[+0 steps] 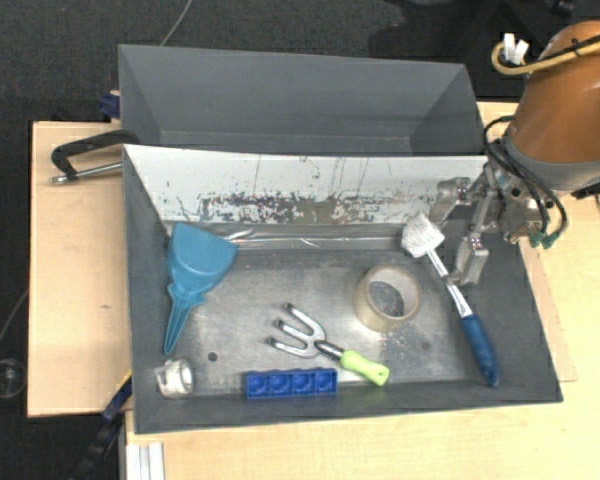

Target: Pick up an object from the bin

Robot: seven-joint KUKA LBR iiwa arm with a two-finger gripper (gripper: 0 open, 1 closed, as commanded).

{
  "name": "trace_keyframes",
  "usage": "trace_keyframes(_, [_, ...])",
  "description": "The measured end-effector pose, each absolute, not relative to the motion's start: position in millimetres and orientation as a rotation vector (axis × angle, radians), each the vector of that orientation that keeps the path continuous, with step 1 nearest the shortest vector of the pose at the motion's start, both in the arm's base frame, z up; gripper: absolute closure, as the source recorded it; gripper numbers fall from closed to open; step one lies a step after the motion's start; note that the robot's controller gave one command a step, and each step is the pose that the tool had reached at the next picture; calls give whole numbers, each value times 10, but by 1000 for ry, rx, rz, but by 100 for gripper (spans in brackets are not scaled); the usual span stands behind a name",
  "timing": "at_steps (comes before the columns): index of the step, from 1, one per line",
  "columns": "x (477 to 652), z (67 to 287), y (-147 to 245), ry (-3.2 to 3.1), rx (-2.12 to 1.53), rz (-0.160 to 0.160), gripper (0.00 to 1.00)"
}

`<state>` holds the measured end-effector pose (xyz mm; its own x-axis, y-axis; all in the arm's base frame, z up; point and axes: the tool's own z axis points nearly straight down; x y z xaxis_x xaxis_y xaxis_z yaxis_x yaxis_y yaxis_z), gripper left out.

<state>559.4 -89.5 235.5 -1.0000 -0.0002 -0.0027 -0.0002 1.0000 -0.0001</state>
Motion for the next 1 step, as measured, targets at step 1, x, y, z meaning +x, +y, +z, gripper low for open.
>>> trace_keyframes(1, [5150,1891,-721,3138,-51,1,0])
